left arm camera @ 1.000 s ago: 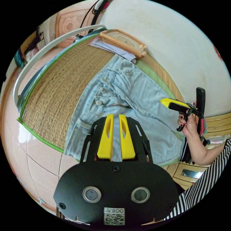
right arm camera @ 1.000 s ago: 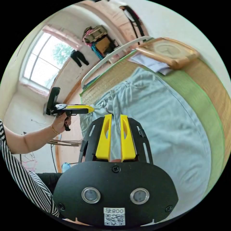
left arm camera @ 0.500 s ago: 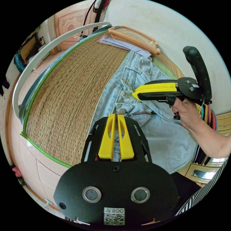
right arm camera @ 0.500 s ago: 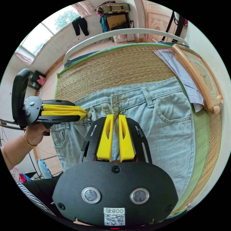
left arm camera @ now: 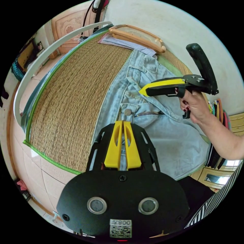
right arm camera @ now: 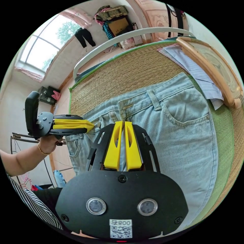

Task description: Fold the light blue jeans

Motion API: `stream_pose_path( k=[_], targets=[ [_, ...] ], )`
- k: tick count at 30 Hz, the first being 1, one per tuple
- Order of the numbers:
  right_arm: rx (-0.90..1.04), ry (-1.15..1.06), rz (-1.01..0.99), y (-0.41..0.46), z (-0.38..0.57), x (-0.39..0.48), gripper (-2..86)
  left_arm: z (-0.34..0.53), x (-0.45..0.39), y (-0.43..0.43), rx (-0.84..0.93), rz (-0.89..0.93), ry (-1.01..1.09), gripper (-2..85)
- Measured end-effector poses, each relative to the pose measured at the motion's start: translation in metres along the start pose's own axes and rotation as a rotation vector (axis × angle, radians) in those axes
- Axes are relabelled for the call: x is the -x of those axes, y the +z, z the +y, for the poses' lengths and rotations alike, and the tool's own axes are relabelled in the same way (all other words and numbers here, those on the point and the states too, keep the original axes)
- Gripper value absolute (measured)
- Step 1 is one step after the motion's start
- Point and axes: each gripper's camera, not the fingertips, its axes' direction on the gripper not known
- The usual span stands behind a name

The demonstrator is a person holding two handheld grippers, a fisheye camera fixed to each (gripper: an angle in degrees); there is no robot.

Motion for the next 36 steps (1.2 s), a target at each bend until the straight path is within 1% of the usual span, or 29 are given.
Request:
stream_pose_path(
  k=[8,11,14,19,22,24,26,27,30,31,32,34,36],
  targets=[
    [-0.172,0.029,-0.213,-0.109,0.016,-0.027,1.2,-0.016,0.023,0.000,-0.175,0.053,-0.022,0.2],
    [-0.209,0.008,-0.266,-0.142,0.022,-0.032,1.1,-0.034,0.029,0.008,-0.192,0.044,0.007,0.1],
    [-0.193,-0.051,-0.277,-0.157,0.019,-0.023,1.0,-0.054,0.037,0.023,-0.181,0.043,0.020,0.1],
    [-0.065,-0.133,-0.201,-0.133,0.010,-0.004,1.1,-0.077,0.052,0.053,-0.113,0.033,0.018,0.2],
    [0.046,-0.143,-0.141,-0.100,0.009,-0.002,1.3,-0.073,0.069,0.046,-0.176,0.103,-0.050,0.2],
    [0.058,-0.141,-0.133,-0.094,0.012,-0.004,1.3,-0.067,0.077,0.032,-0.265,0.090,-0.116,0.2],
    [0.046,-0.128,-0.150,-0.097,0.017,-0.012,1.3,-0.071,0.075,0.019,-0.328,0.124,-0.074,0.2],
    [0.044,-0.127,-0.161,-0.099,0.018,-0.015,1.3,-0.074,0.073,0.020,-0.319,0.123,-0.055,0.1],
    [0.036,-0.088,-0.224,-0.114,0.028,-0.032,0.9,-0.096,0.070,0.042,-0.157,0.042,0.007,0.1],
    [0.005,-0.066,-0.248,-0.127,0.037,-0.040,0.7,-0.099,0.074,0.047,-0.150,0.032,0.028,0.1],
    [-0.026,-0.053,-0.243,-0.141,0.050,-0.047,0.5,-0.098,0.081,0.045,-0.163,0.065,0.022,0.1],
    [-0.052,-0.033,-0.203,-0.159,0.072,-0.053,0.3,-0.100,0.087,0.040,-0.160,0.088,0.022,0.1],
    [-0.042,-0.021,-0.161,-0.166,0.096,-0.057,0.3,-0.102,0.088,0.036,-0.168,0.068,0.043,0.1]
  ],
)
